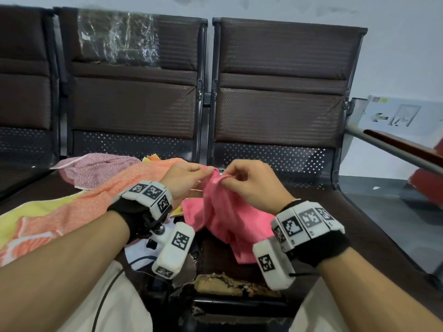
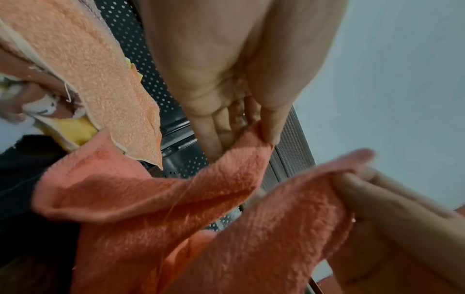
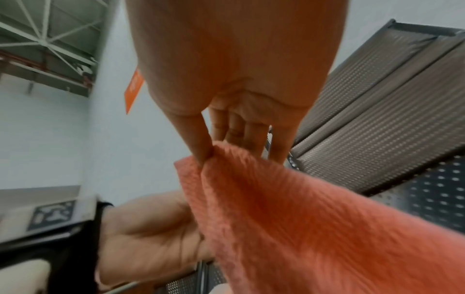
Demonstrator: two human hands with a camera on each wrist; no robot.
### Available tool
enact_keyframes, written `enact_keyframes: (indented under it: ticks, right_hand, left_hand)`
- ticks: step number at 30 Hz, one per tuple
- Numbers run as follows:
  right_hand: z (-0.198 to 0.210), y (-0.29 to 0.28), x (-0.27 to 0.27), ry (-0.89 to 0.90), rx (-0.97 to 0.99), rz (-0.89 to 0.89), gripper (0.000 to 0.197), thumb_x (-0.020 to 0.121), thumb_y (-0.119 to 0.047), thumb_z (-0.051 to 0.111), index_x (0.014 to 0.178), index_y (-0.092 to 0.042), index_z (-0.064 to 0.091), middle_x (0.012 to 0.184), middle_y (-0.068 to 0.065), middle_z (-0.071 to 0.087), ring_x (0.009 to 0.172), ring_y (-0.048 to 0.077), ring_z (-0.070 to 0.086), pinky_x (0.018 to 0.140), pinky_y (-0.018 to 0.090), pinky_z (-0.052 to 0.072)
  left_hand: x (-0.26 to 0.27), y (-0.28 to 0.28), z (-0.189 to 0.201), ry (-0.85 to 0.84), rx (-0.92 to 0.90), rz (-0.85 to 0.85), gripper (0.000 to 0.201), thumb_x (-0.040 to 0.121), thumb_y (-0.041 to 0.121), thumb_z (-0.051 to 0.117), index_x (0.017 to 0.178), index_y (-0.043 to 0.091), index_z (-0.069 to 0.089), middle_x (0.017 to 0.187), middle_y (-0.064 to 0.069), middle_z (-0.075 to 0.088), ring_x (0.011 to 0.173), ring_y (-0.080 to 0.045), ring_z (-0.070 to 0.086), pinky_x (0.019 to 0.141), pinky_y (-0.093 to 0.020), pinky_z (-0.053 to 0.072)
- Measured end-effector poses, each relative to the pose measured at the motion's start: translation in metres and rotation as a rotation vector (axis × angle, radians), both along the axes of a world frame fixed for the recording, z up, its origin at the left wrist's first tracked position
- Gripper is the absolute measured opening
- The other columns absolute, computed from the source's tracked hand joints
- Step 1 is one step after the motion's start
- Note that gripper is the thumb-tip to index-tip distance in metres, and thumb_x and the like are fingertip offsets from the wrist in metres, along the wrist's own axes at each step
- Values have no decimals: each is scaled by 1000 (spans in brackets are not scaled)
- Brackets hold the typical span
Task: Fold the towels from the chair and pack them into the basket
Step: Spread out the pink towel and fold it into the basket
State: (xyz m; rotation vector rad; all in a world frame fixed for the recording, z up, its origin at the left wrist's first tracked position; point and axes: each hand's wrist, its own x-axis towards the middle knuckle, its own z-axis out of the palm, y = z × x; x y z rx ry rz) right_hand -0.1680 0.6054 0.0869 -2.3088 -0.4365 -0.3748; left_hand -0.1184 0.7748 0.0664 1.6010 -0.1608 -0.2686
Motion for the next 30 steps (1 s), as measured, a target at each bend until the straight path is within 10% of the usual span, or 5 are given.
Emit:
enact_keyframes:
  ticks: [10, 18, 22, 30]
  right_hand:
    - [-10, -6, 16, 79, 99, -130, 13, 77, -34, 76, 69, -26, 70, 65, -11, 64, 62, -3, 55, 63, 13, 42]
    - [-17, -8, 21, 117, 93, -169, 16, 78, -38, 74, 68, -26, 72, 59, -15, 63, 57, -7, 55, 56, 9, 39]
    - [-16, -9, 21, 129, 147, -105, 27, 76, -39, 75, 60, -24, 60, 56, -12, 56, 55, 0, 50, 58, 21, 40]
    - [-20, -34, 18, -42, -329, -141, 33, 76, -22, 65, 53, -19, 41, 51, -5, 49, 56, 15, 50, 60, 31, 39]
  left_hand:
    - [-10, -6, 5, 50, -3, -141, 36, 95, 23, 53, 109, -8, 63, 98, -26, 63, 88, -30, 63, 77, -30, 57]
    - [-14, -1, 2, -52, 26, -311, 30, 94, 24, 52, 110, 2, 65, 68, 1, 68, 65, -6, 63, 80, -23, 56]
    - [-12, -1, -2, -147, 73, -214, 33, 99, 26, 43, 112, 5, 65, 93, -16, 72, 85, -22, 70, 82, -30, 57]
    - [10, 18, 2, -43, -176, 311, 33, 102, 28, 36, 89, 8, 59, 81, -7, 61, 79, -22, 58, 69, -33, 49]
